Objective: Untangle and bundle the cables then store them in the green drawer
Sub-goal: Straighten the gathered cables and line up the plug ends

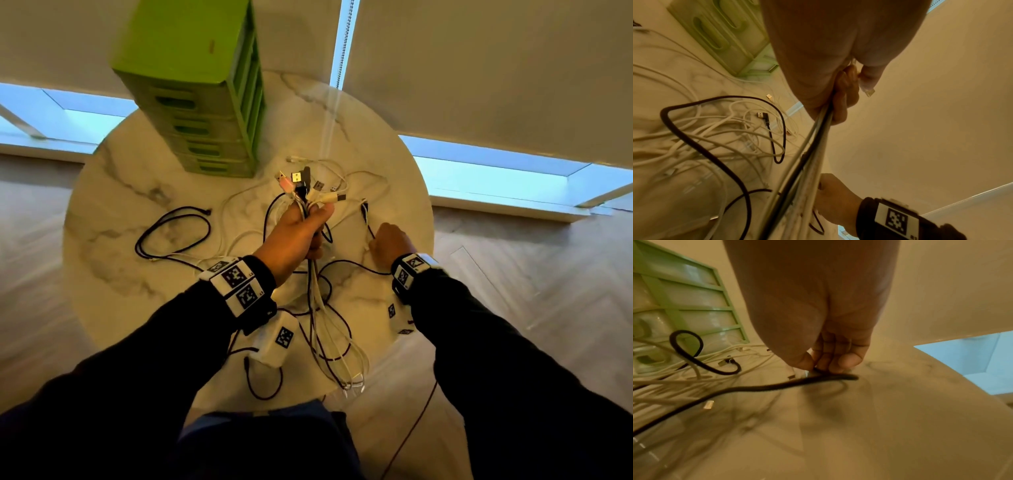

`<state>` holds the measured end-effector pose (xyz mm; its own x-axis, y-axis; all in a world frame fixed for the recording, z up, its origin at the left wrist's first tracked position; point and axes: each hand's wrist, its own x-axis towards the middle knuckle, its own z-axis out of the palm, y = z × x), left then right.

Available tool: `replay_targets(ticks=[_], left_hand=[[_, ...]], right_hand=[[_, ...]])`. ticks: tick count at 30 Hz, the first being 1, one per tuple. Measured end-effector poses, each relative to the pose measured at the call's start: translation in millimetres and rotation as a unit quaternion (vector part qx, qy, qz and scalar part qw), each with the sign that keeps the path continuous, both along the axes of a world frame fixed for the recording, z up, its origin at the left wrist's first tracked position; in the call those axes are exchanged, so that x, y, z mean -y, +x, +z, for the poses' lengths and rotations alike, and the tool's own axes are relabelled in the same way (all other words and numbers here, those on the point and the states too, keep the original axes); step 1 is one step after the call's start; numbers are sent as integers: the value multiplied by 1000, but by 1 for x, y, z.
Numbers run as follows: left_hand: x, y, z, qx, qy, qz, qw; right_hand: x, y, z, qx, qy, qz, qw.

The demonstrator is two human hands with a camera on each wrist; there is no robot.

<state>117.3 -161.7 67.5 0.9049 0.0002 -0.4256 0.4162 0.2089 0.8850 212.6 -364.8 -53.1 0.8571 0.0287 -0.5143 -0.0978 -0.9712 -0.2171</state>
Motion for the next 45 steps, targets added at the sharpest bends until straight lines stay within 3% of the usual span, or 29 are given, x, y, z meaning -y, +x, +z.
replay_targets(ticks=[3, 5, 8, 10, 12, 14, 17, 24, 28, 32, 34, 41, 45], left_hand=[[-1, 0, -4, 3, -19, -4, 1000], [0, 1, -6, 1, -23, 9, 1000], [2, 2, -14, -16, -16, 55, 998], [3, 3, -16, -29, -50, 89, 994], [4, 4, -14, -42, -105, 113, 987], [4, 2, -7, -53, -151, 119, 980], [7, -2, 0, -15, -150, 89, 985], [0, -17, 11, -15, -35, 80, 996], [-15, -32, 9, 44, 37, 30, 998], [-26, -39, 13, 56, 43, -2, 997], [-30, -43, 18, 57, 47, 6, 997], [-47, -50, 24, 88, 122, 29, 988], [-58, -59, 41, 116, 28, 22, 993]], right_hand=[[10, 4, 15, 6, 44, -58, 997], [22, 7, 34, 57, 122, -105, 985], [27, 14, 72, 200, 300, -145, 922], [16, 9, 105, 231, 394, -130, 880], [-2, -9, 132, 220, 459, -78, 857], [-22, -37, 146, 201, 467, -6, 861], [-51, -79, 145, 190, 429, 66, 881], [-85, -128, 136, 186, 410, 52, 892], [-95, -147, 134, 175, 494, -28, 851], [-105, -157, 140, 169, 560, -86, 806], [-109, -163, 141, 166, 555, -84, 811], [-106, -183, 117, 112, 477, 19, 872], [-97, -177, 107, 123, 382, 100, 911]])
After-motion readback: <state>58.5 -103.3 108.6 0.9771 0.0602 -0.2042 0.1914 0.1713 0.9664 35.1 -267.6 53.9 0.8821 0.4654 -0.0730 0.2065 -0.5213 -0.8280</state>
